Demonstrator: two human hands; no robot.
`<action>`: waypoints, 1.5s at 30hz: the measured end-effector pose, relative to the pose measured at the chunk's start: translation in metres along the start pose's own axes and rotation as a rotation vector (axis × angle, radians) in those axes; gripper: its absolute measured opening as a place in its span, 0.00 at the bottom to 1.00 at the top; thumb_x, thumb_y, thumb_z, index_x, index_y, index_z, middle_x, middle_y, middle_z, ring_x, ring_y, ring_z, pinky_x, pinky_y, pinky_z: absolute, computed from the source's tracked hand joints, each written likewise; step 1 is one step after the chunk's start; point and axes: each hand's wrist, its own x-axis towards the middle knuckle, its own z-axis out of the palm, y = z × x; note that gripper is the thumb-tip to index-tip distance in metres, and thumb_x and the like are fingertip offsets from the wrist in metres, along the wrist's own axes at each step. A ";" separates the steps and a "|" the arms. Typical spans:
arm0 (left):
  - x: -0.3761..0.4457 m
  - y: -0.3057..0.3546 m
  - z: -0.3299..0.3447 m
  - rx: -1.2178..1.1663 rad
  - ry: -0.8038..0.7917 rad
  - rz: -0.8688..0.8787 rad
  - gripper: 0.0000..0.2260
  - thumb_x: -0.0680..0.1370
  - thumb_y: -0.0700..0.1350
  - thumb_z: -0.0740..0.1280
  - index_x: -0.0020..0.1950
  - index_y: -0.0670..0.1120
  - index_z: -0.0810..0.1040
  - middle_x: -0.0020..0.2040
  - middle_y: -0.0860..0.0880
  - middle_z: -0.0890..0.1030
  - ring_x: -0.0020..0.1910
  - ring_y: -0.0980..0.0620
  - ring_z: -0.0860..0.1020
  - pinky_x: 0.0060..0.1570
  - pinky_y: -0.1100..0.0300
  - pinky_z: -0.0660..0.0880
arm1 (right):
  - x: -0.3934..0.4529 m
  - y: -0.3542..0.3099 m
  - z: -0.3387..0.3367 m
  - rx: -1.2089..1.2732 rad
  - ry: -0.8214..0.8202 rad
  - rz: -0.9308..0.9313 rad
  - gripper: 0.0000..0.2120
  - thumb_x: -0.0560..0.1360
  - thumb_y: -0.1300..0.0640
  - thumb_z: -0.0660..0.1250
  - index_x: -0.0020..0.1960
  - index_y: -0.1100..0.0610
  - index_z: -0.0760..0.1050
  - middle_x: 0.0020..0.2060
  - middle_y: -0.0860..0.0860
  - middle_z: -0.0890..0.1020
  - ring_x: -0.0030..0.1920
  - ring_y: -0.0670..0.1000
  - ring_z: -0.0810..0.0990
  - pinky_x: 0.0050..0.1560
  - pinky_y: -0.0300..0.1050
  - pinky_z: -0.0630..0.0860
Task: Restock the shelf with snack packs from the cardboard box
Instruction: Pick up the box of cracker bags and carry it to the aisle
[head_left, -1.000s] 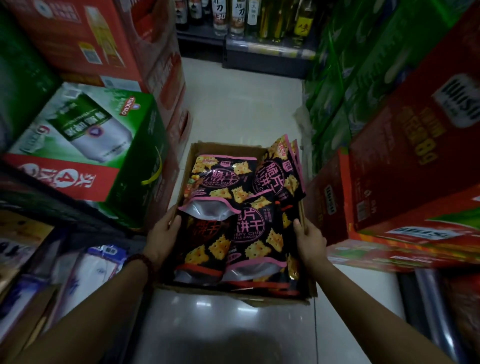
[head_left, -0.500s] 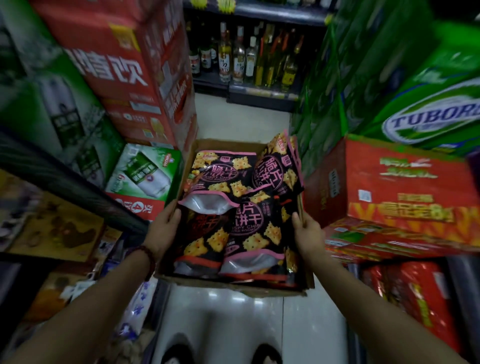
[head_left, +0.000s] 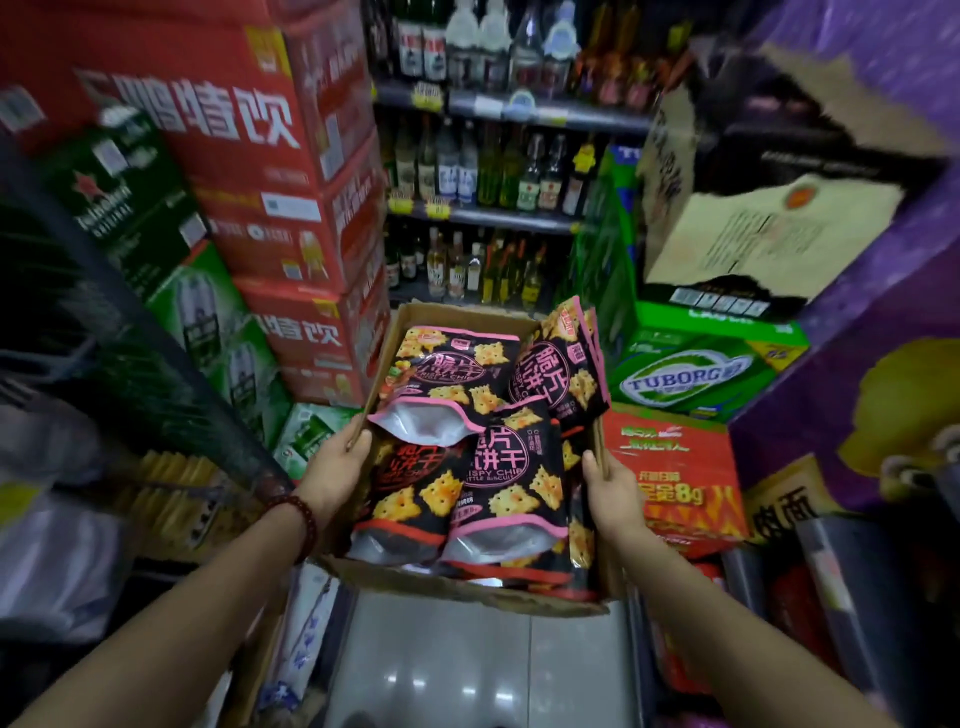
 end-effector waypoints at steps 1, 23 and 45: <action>-0.010 0.017 -0.001 -0.004 0.004 0.011 0.21 0.82 0.50 0.57 0.74 0.50 0.65 0.70 0.53 0.70 0.70 0.52 0.67 0.70 0.52 0.63 | -0.008 -0.008 -0.013 -0.004 0.023 -0.011 0.18 0.81 0.49 0.57 0.67 0.54 0.72 0.53 0.59 0.82 0.55 0.62 0.78 0.53 0.48 0.73; -0.084 0.155 0.065 0.052 -0.520 0.250 0.16 0.83 0.44 0.55 0.70 0.52 0.69 0.58 0.47 0.78 0.51 0.49 0.77 0.50 0.56 0.73 | -0.193 0.027 -0.134 0.060 0.510 0.193 0.16 0.79 0.44 0.57 0.58 0.50 0.77 0.49 0.53 0.84 0.54 0.58 0.79 0.55 0.50 0.73; -0.053 0.193 0.152 0.143 -0.982 0.417 0.14 0.82 0.48 0.57 0.59 0.67 0.73 0.59 0.58 0.79 0.61 0.51 0.77 0.64 0.48 0.71 | -0.268 0.046 -0.119 0.259 0.918 0.436 0.07 0.79 0.46 0.60 0.53 0.44 0.76 0.36 0.41 0.80 0.43 0.47 0.79 0.39 0.42 0.71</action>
